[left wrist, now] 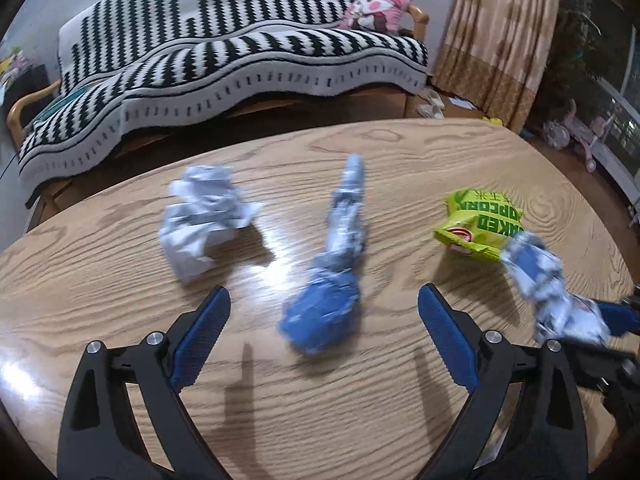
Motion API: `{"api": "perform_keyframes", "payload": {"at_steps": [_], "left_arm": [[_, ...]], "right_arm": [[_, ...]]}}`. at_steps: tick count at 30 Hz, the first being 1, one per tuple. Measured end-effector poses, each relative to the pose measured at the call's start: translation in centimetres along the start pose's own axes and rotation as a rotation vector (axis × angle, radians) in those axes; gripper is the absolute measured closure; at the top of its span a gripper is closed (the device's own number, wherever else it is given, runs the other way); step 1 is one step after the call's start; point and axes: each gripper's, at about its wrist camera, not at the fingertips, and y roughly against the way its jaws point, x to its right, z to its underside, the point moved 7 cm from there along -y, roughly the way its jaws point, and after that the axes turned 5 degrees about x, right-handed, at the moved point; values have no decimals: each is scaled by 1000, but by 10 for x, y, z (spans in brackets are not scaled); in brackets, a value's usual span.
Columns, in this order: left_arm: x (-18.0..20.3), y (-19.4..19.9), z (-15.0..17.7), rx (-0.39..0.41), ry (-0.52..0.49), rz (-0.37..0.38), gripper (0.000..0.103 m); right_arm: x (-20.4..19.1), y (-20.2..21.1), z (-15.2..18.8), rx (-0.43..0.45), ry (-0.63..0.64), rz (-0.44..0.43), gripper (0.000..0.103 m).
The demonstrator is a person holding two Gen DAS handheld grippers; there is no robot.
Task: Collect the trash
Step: 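Grasp the blue foil wrapper with the left gripper while the right gripper grasps the silver foil, then carry both foils over the bin and open both grippers to drop them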
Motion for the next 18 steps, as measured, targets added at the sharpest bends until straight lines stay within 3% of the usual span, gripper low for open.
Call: {"api": "perform_keyframes", "payload": {"at_steps": [3, 6, 8, 15, 18], "left_arm": [[8, -10, 2, -23, -35, -32, 24], [13, -16, 5, -49, -69, -47, 47], [12, -17, 9, -50, -49, -35, 68], [3, 16, 13, -22, -2, -81, 74], [19, 48, 15, 6, -11, -65, 74]], "right_arm": [[16, 12, 11, 2, -1, 22, 67], [38, 27, 21, 7, -13, 51, 67], [54, 39, 29, 13, -28, 70, 67], [111, 95, 59, 56, -97, 121, 67], [142, 126, 76, 86, -149, 148, 67]]}}
